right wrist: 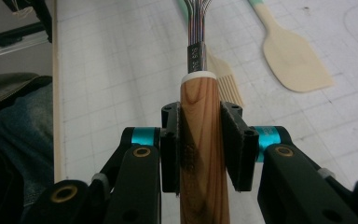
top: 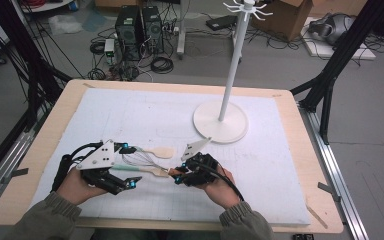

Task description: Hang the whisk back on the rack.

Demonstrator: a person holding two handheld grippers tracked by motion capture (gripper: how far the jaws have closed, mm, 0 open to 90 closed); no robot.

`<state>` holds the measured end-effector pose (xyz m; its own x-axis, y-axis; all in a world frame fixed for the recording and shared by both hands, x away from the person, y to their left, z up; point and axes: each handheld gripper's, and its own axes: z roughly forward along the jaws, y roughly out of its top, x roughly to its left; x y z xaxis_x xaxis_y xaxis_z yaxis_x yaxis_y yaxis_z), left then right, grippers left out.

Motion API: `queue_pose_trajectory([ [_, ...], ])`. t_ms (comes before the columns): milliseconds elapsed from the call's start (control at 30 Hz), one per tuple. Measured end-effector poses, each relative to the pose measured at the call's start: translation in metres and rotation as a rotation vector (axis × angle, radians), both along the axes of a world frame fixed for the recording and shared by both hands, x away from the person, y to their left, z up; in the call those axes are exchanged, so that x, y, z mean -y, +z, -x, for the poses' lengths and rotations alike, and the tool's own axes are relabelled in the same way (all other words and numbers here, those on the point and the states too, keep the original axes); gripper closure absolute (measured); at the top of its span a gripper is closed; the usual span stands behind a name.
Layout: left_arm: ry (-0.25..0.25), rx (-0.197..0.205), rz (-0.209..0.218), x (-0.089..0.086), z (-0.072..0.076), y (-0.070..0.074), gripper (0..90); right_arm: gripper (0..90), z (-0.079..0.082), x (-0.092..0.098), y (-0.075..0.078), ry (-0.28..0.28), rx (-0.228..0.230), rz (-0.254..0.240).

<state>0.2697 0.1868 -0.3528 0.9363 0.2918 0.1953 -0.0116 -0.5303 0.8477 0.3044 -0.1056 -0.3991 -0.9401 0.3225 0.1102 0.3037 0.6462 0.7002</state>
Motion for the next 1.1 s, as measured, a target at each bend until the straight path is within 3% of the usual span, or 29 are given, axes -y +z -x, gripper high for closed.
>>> queue_pose_trajectory([
  [167,-0.028,0.018,-0.029,0.005,0.000,-0.001,22.9,70.4,0.002,-0.009,0.001,0.029,0.007,0.013],
  [333,-0.047,0.010,-0.034,0.007,-0.001,-0.003,25.1,70.4,0.004,-0.016,0.002,0.047,0.007,0.025],
  [533,-0.066,0.005,-0.073,0.010,-0.003,-0.004,26.5,70.4,0.005,-0.021,0.003,0.060,0.012,0.029],
  [833,-0.097,-0.035,-0.118,0.017,-0.006,-0.009,34.5,70.4,0.010,-0.029,0.006,0.085,0.028,0.052],
  [1100,-0.121,-0.049,-0.183,0.024,-0.006,-0.013,43.0,70.4,0.013,-0.037,0.009,0.097,0.034,0.071],
])
